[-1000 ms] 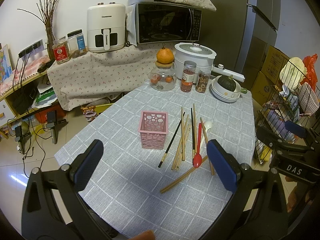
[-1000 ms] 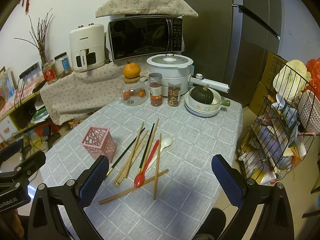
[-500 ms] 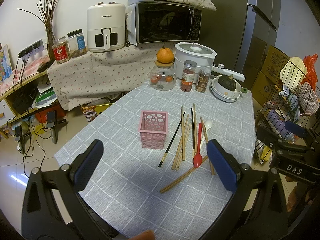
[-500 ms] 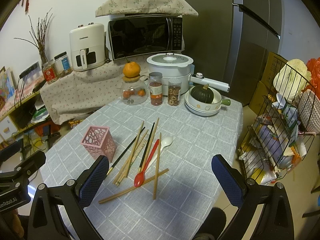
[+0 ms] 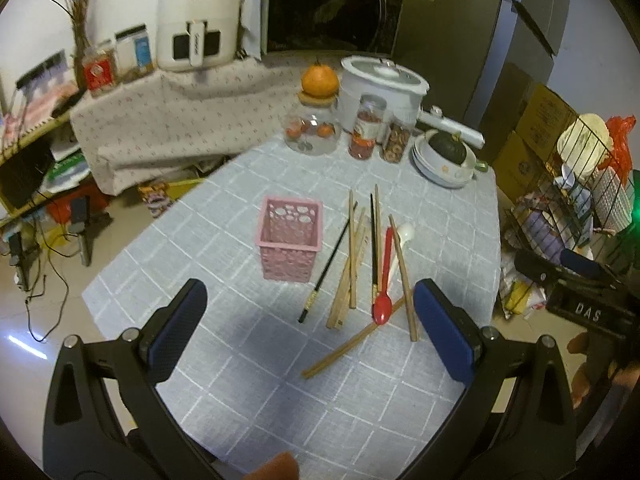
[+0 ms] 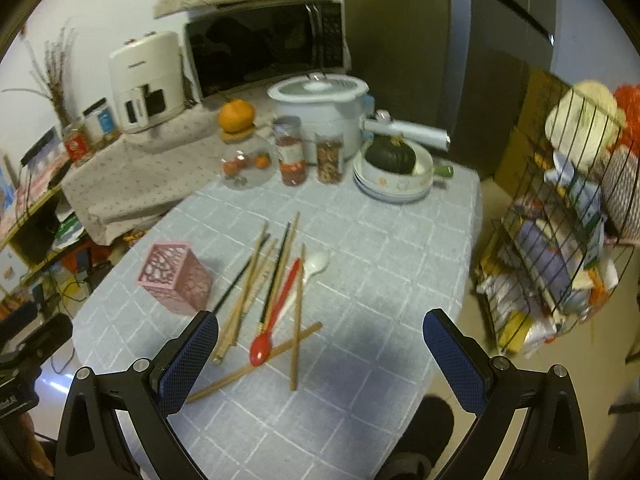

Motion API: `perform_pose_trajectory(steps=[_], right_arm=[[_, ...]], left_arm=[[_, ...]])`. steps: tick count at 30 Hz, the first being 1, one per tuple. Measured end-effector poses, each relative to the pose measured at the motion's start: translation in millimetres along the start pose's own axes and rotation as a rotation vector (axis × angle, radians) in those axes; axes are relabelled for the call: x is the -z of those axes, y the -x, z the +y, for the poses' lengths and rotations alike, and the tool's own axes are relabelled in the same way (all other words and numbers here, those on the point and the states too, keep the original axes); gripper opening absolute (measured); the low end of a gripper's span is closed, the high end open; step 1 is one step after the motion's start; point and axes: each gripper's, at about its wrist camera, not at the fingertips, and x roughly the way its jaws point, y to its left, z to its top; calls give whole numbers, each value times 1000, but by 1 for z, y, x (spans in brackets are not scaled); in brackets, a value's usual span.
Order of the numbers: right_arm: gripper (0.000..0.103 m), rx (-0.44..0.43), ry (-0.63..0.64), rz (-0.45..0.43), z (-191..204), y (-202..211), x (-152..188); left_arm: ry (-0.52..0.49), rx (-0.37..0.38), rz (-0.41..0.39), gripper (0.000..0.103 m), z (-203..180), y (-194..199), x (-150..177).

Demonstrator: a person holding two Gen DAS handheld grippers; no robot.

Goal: Organize utensils
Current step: 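Lower the left tool onto a wooden chopstick and close on it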

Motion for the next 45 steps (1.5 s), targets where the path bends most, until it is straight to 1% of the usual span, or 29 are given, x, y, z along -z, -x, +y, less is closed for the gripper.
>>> perform_pose_trajectory(steps=[2,5,9,11,13,14,15,16,17,20,22,23,25,26,28,31,33,35,37,39,40,41,44,45], right_arm=[[103,-10,-28,46,-9,-12,-1],[103,-24,-56,99,-19,-25,-1],[103,-20,-78,134,-32,-35,-1],[103,-14,-96,144,-41,-38,-1],[103,-7,-111,151,-48,-40,0],[103,-5,-120,157,-53,-41,1],[103,-3,-127,164,-56,-43,3],[103,-1,-134,174,-60,-45,4],[103,-1,-138,182,-63,-46,5],[103,6,-144,206,-72,-53,8],[103,12,-150,218,-80,-58,10],[103,11,-158,229,-84,-61,12],[103,-9,-171,254,-90,-68,13],[103,-18,-176,268,-93,-72,14],[103,-13,-172,286,-97,-78,14],[103,7,-155,303,-100,-86,15],[103,10,-146,311,-102,-90,14],[103,9,-140,314,-103,-91,12],[103,12,-133,314,-103,-93,11],[103,11,-131,318,-103,-95,10],[103,9,-131,322,-102,-96,9],[103,8,-131,324,-102,-98,9],[103,12,-123,335,-99,-101,9],[103,13,-121,339,-98,-103,9]], left_arm=[[5,21,37,102,-1,-8,-1],[-19,63,103,102,-11,-24,-1],[-53,111,178,101,-28,-45,7],[-61,160,241,95,-39,-60,14],[-56,226,310,84,-47,-74,22],[-54,245,333,80,-50,-80,24],[-50,266,363,72,-55,-89,27],[-49,277,376,66,-60,-95,27],[-46,287,380,65,-65,-99,24],[-56,290,361,53,-80,-113,14],[-70,291,354,42,-88,-125,6],[-70,288,355,40,-90,-134,4],[-41,303,383,38,-94,-158,-3],[-28,302,390,35,-96,-168,-5],[-9,284,407,27,-98,-192,-9],[12,262,422,23,-99,-217,-11],[25,270,445,18,-102,-230,-10],[12,275,467,15,-110,-239,-9],[-8,250,493,15,-116,-249,-6],[-4,229,523,13,-118,-257,-5],[-2,220,522,10,-117,-258,-4],[-6,218,517,10,-118,-257,-6],[-43,243,510,8,-121,-248,-4],[-70,252,507,8,-121,-239,-1]])
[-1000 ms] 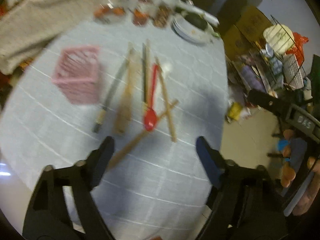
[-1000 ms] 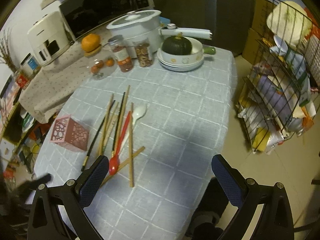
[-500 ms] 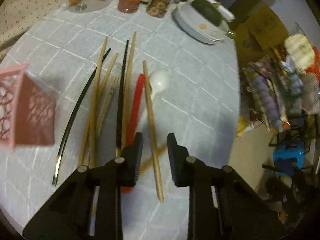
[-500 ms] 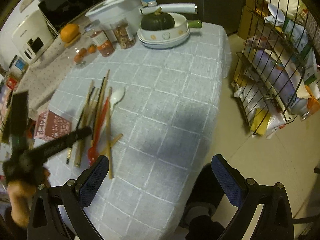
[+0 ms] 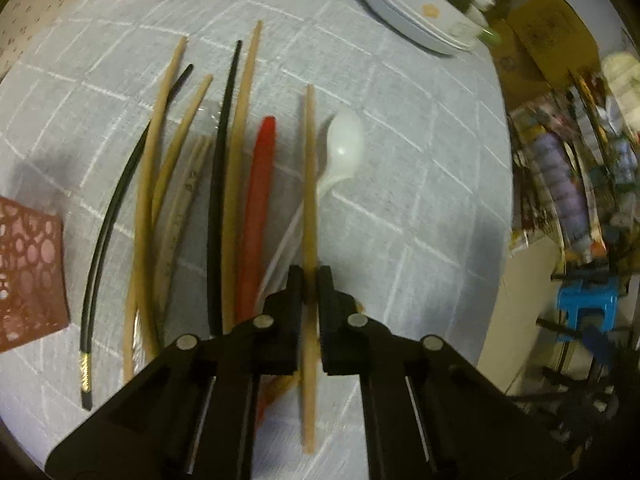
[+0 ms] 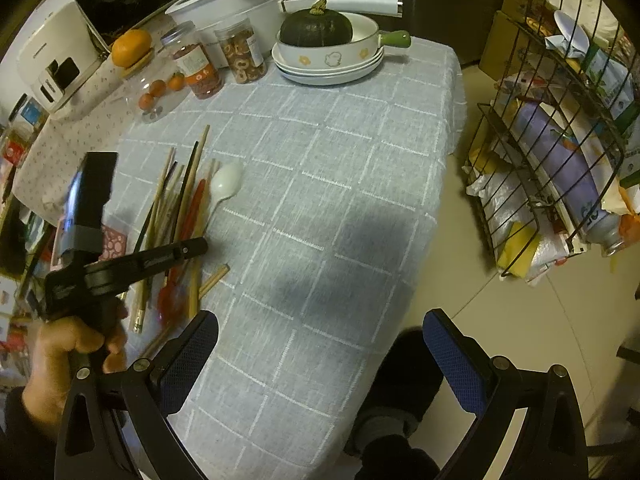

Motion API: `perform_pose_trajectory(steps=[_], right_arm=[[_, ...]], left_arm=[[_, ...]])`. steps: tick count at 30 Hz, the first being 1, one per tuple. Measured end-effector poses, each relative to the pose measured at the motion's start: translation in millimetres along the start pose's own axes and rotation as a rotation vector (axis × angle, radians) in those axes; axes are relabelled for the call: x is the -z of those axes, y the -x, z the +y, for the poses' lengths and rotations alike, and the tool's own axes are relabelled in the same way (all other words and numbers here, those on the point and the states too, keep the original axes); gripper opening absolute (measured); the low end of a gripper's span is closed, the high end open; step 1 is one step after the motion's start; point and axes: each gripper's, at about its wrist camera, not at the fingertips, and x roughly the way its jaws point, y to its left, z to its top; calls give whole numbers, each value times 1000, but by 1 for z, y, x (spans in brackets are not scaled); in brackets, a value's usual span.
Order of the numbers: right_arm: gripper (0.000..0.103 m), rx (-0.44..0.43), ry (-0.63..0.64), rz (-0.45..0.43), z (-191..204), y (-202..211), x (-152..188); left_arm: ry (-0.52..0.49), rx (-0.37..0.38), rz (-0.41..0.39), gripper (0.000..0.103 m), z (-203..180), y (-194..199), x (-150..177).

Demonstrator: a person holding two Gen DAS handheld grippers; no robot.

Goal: Organize utensils
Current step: 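Lower the left tool onto a wooden chopstick and close on it, then lift the wooden chopstick with the left tool and carry it toward the pink caddy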

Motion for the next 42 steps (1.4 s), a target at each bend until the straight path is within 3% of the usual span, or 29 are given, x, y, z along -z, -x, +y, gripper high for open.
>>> perform_pose_trajectory(steps=[6,13,18,24,30,34,42], right_arm=[[103,-17,3,29,14,-8,-1],[103,-72,7,90,39,-24,4],[103,-68,11,127,53,-36,7],[103,-44,14,140,59,-44,6],[103,-41,25,147,68,-47,7],[103,-37,25,151,67,-48,8],[103,-21,8,158,57,-50,9]], left_arm=[[-87,27,-16,8,7,42,30],[-142,16,11,8,40,86,76],[-115,32,84,8,61,85,98],[-88,1,162,8,82,66,117],[-94,15,160,8,83,62,114],[-89,21,120,16,82,65,104],[-45,72,123,16,80,48,90]])
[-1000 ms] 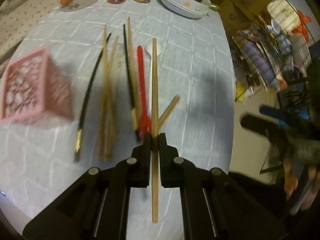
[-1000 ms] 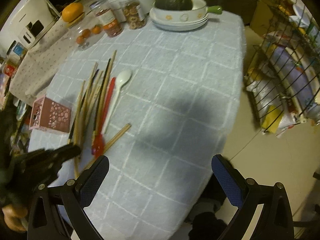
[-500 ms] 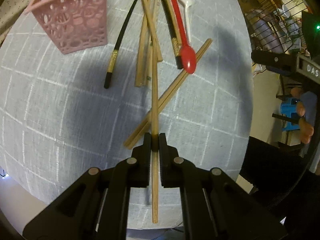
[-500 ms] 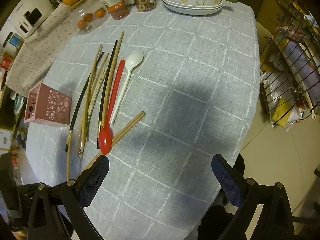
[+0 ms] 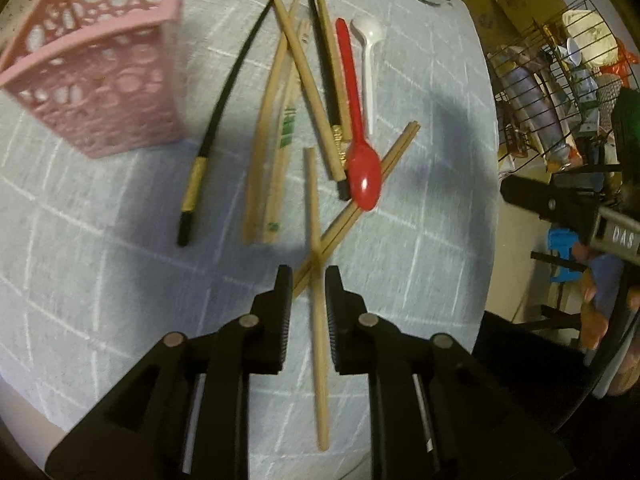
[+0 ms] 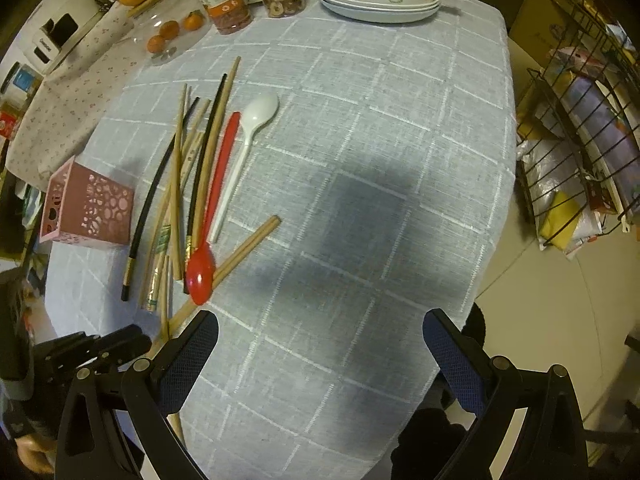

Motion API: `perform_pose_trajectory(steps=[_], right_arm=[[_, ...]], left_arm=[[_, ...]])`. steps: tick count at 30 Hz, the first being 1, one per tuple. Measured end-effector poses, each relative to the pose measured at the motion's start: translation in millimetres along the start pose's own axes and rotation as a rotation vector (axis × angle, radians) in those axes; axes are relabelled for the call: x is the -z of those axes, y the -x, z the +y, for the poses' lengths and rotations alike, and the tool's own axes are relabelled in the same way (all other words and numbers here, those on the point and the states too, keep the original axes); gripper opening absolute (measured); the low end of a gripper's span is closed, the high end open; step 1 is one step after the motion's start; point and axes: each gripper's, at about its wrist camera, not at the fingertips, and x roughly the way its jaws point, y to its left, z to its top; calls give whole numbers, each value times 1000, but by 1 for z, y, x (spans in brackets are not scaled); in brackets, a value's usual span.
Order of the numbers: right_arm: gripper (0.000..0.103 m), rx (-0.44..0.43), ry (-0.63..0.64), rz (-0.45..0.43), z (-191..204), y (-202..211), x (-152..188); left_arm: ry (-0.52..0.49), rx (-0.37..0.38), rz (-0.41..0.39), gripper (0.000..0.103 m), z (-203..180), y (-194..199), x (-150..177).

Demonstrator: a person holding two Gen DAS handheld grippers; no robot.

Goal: Organize utensils
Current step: 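Lift the wooden chopstick with the left tool and carry it toward the pink caddy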

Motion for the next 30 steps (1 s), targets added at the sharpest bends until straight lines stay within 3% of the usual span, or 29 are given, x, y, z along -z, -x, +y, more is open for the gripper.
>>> perform_pose_trajectory(steps=[4,9,13,14,15,22,25,27,30], right_arm=[[103,-3,-2,-1,-2,2,1],[103,-5,0,2,0,1,2],[103,-8,-1,3,1,1,1],[103,-9,-3,3,1,0,1],[103,-10,-6,4,0,0,0],[99,-92,-108,27,-8,-14,-7],[82,-126,-127,54,-2,-27,-11],[63,-145,-131,75,5,-36,-13],[51,-166,-110,84,24,-47,-18]], left_arm=[[8,8,8,17,-8,-8,-4],[48,-54,-13,16,-3,-11,-10],[75,-43,-12,16,-1,-16,-15],[81,-40,-15,15,-1,-16,-16],[84,-38,-16,7,-1,-16,-17],[-4,-26,-100,7,-15,30,-11],[-29,-21,-139,7,-17,54,-2],[-32,-15,-156,7,-13,67,4],[-37,-4,-184,7,-9,83,12]])
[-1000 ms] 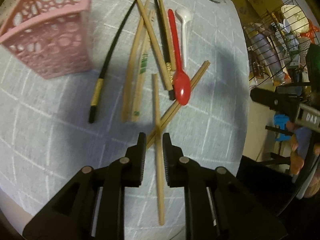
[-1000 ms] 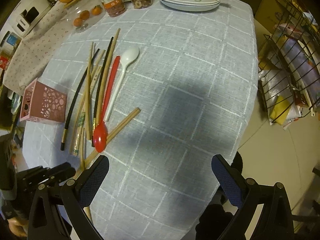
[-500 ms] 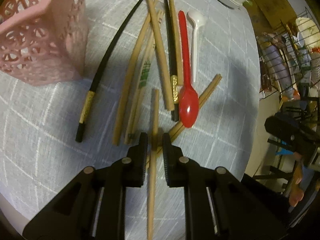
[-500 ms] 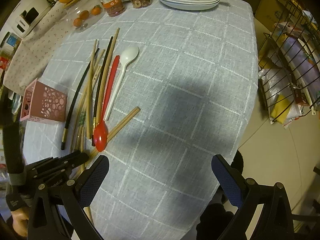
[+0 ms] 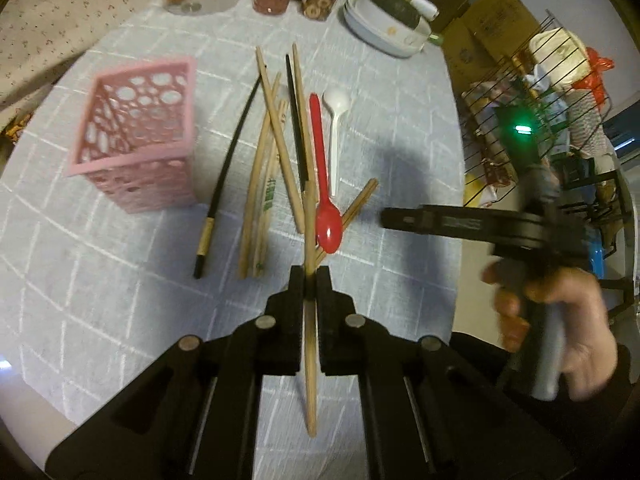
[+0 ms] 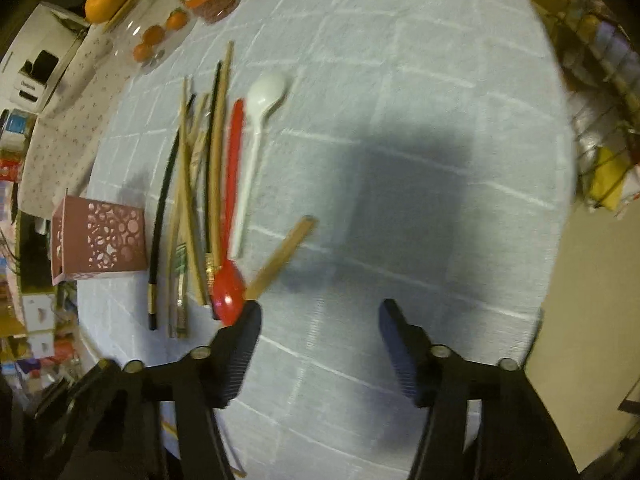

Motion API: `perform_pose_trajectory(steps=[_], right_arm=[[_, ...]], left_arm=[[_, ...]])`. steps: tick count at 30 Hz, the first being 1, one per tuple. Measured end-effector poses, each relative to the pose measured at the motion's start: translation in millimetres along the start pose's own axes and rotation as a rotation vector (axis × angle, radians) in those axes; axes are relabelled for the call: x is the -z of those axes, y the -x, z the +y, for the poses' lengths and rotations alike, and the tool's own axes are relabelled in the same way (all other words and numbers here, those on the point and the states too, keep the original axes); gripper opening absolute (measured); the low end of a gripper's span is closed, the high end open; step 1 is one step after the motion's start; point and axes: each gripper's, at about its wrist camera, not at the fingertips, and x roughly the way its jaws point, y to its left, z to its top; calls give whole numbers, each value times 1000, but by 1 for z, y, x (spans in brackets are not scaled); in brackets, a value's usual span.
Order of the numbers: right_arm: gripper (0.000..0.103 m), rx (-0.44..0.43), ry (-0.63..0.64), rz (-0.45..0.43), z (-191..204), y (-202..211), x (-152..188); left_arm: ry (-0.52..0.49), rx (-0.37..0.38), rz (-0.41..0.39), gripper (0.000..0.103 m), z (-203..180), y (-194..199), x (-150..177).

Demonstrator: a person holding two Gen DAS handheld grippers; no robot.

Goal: Organize utensils
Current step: 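Lift the wooden chopstick with the left tool and carry it toward the pink caddy, then lower the chopstick into the pink caddy and open the left tool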

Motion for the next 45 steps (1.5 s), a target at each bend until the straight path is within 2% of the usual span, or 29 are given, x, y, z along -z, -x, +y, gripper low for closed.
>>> perform_pose_trajectory(steps=[3,6,11,14,16,18,22,25,30,33,40,45], right_arm=[[47,23,7,-19,16,-9,-5],[41,93,-3,-30,24,-18,-10],[39,166,-4,-60,38,-26,-14],[30,231,37,-77,50,-30,-13],[23,239,44,-82,50,-29,-13],[11,206,35,-81,46,-27,-14],[8,110,23,-84,32,-17,-11],[8,58,52,-121,32,3,-8],[8,-11,163,-227,50,51,19],[8,-21,255,-302,62,78,39],[8,-90,387,-472,89,139,73],[5,-140,439,-603,112,174,81]], left_arm=[[2,12,-39,6,3,12,1],[6,11,-61,7,7,20,5],[22,9,-68,7,17,25,9],[37,6,-76,7,24,31,11],[39,1,-90,7,27,37,13],[34,-1,-104,7,29,42,15],[22,-29,-146,7,28,52,17],[12,-34,-177,7,25,60,18],[-14,-51,-246,7,22,76,18],[-33,-68,-305,7,20,91,19],[-50,-104,-486,7,20,134,21],[-49,-145,-614,7,20,158,18]])
